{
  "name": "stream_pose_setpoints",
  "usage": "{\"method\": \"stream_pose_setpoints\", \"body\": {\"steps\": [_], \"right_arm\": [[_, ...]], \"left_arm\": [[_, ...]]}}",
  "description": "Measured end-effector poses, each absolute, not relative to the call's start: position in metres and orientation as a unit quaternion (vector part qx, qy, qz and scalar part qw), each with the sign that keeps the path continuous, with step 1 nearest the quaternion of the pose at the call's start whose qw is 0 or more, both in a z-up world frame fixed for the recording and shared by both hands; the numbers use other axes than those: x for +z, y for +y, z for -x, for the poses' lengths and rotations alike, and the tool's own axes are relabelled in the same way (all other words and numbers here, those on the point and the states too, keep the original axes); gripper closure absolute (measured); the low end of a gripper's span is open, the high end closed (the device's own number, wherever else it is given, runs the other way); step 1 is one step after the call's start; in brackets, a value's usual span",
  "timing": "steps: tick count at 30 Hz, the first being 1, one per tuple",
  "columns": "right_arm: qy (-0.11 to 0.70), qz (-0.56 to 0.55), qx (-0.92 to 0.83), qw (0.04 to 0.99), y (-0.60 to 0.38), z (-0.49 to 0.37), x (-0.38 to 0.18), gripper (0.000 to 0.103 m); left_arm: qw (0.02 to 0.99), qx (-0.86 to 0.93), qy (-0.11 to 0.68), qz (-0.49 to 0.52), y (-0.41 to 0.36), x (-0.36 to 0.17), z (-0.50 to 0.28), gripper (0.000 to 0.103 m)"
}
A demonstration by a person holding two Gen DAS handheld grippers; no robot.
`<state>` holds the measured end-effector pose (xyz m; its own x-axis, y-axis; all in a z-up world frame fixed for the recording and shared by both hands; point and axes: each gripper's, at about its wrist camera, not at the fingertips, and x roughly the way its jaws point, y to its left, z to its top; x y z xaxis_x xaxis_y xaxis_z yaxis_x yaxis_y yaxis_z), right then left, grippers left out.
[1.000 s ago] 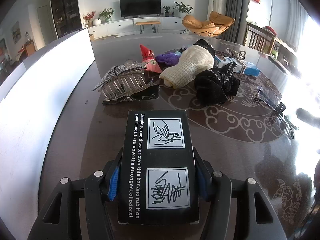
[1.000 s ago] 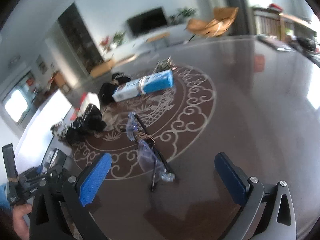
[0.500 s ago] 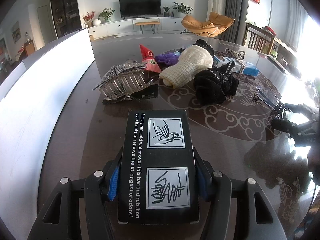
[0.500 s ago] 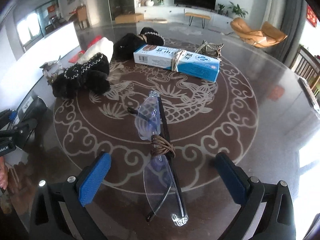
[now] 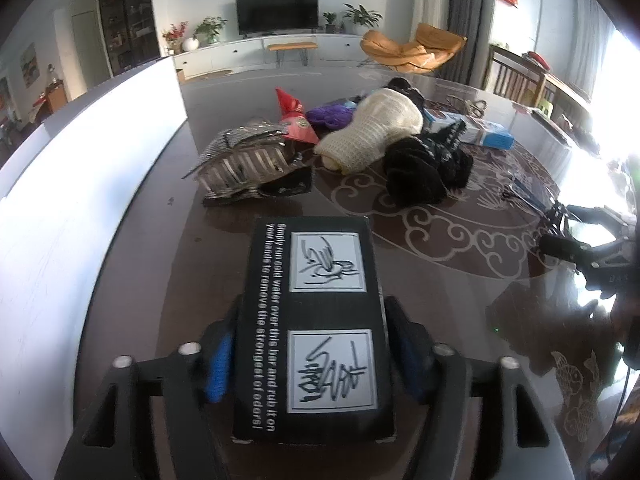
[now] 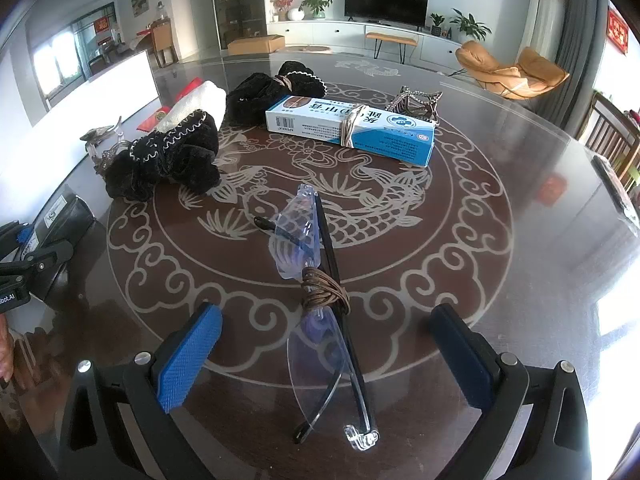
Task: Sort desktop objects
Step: 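Lift the box with the left gripper while the right gripper grasps the clear glasses, then carry box and glasses to the cork bin and open both grippers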
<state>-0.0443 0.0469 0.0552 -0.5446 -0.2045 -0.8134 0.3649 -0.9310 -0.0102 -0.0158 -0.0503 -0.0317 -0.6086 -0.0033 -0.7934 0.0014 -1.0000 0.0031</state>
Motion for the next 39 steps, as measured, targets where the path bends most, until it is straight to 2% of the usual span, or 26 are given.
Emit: {"method": "stream_pose_setpoints", "body": {"steps": [2, 8, 12, 14, 17, 18, 19, 20, 21, 22, 23, 27, 39], "right_arm": [[0.089, -0.449, -0.874, 0.163, 0.047, 0.044, 0.055, 0.0], [0.09, -0.449, -0.874, 0.163, 0.047, 0.044, 0.055, 0.0], [0.09, -0.448, -0.874, 0.163, 0.047, 0.044, 0.055, 0.0], [0.09, -0.449, -0.874, 0.163, 0.047, 0.044, 0.055, 0.0], [0.095, -0.457, -0.868, 0.168, 0.047, 0.042, 0.056, 0.0], [0.101, -0.466, -0.861, 0.176, 0.045, 0.044, 0.057, 0.001], [0.101, -0.466, -0.86, 0.179, 0.046, 0.042, 0.058, 0.005], [0.1, -0.46, -0.863, 0.183, 0.046, 0.04, 0.062, 0.025], [0.101, -0.455, -0.865, 0.185, 0.045, 0.037, 0.066, 0.055], [0.1, -0.456, -0.865, 0.184, 0.045, 0.036, 0.068, 0.07], [0.097, -0.463, -0.862, 0.183, 0.046, 0.035, 0.069, 0.077], [0.091, -0.463, -0.859, 0.198, 0.044, 0.015, 0.077, 0.077], [-0.012, -0.451, -0.848, 0.279, 0.03, -0.05, 0.126, 0.077]], "left_arm": [[0.002, -0.894, -0.007, -0.447, -0.048, -0.033, 0.017, 0.023], [0.006, -0.893, -0.003, -0.45, -0.049, -0.034, 0.017, 0.018], [0.007, -0.89, -0.003, -0.457, -0.049, -0.036, 0.019, 0.008], [0.005, -0.888, -0.006, -0.46, -0.048, -0.037, 0.02, 0.006], [0.003, -0.888, -0.006, -0.461, -0.049, -0.037, 0.018, 0.008], [-0.002, -0.889, -0.007, -0.458, -0.048, -0.036, 0.017, 0.019], [-0.007, -0.892, -0.011, -0.451, -0.046, -0.034, 0.015, 0.029], [-0.011, -0.895, -0.017, -0.446, -0.044, -0.033, 0.012, 0.041], [-0.019, -0.897, -0.018, -0.44, -0.042, -0.032, 0.009, 0.045], [-0.02, -0.897, -0.025, -0.44, -0.04, -0.031, 0.007, 0.045], [-0.02, -0.898, -0.025, -0.439, -0.039, -0.031, 0.005, 0.045], [-0.035, -0.905, 0.007, -0.425, -0.043, -0.023, -0.021, 0.045], [-0.065, -0.926, 0.052, -0.369, -0.064, 0.041, -0.082, 0.045]]}}
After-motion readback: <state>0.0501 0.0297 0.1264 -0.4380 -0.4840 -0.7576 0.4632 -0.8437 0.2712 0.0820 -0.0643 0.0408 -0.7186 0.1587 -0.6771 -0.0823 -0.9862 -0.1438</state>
